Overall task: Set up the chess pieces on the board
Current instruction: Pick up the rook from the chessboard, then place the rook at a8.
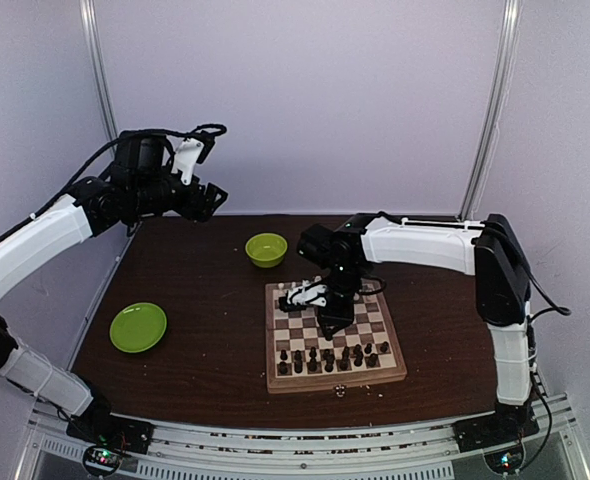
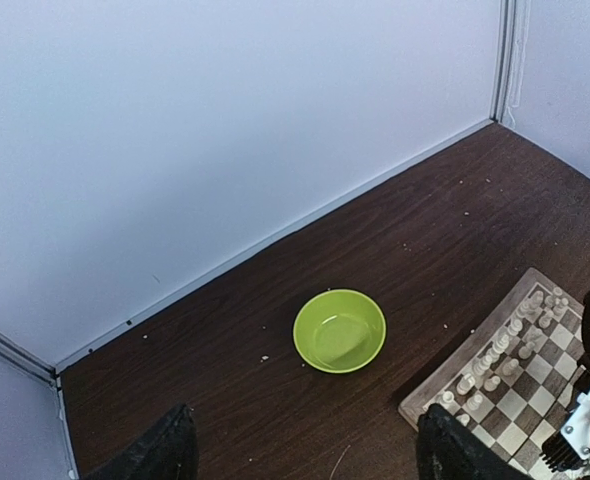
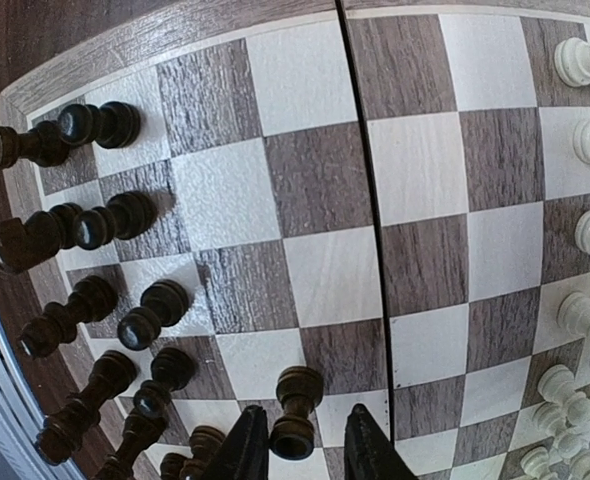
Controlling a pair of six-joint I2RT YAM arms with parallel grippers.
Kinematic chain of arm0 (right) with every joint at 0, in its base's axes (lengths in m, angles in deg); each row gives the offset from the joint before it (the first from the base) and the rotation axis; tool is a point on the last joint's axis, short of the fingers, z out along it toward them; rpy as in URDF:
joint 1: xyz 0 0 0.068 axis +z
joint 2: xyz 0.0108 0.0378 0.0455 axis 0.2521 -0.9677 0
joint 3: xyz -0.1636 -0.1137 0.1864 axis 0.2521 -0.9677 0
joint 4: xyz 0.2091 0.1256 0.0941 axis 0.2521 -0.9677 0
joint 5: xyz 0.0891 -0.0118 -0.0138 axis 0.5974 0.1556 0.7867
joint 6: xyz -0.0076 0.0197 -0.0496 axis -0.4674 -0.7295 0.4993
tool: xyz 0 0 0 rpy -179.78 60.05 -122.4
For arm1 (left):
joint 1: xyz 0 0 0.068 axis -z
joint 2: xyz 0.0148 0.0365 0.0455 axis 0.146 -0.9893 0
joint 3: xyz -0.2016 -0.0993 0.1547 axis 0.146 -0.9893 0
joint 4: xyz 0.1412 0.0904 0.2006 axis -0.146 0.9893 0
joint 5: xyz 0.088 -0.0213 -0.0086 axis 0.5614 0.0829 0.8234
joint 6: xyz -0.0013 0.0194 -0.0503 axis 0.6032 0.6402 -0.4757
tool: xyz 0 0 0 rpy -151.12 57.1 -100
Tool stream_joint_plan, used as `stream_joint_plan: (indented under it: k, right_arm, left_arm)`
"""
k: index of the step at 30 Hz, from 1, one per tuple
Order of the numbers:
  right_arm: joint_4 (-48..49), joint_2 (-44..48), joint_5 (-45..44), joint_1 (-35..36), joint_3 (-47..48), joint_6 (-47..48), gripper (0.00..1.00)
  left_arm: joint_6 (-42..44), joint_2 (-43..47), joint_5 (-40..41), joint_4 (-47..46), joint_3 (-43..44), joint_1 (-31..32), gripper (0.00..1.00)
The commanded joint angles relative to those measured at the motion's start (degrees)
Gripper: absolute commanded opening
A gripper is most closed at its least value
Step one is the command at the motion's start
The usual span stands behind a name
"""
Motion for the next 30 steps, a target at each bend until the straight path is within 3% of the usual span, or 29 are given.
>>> stream_joint_plan:
  k: [1, 10, 17, 30]
  right_arm:
    - [-1.07, -1.18, 0.61, 0.37, 1.30, -0.96, 0.27]
    - [-1.72, 0.46, 0.13, 0.28, 1.20, -1.28, 0.14]
    - [-2.42, 9.09, 0.14, -1.72, -1.50, -1.53, 0.11]
    - [0.70, 31.97, 1.56, -10.58, -24.08, -1.81, 0.11]
  left_arm:
    - [0.05, -0.71, -1.18, -1.61, 0.71, -0.04, 0.77]
    - [0.07, -0.95, -1.52, -1.43, 0.87, -0.06, 0.77]
    - [0.07, -1.36, -1.69, -1.21, 0.93, -0.07, 0.77]
    - [0.01, -2.71, -1.40, -0.61, 1.17, 0.03, 0.77]
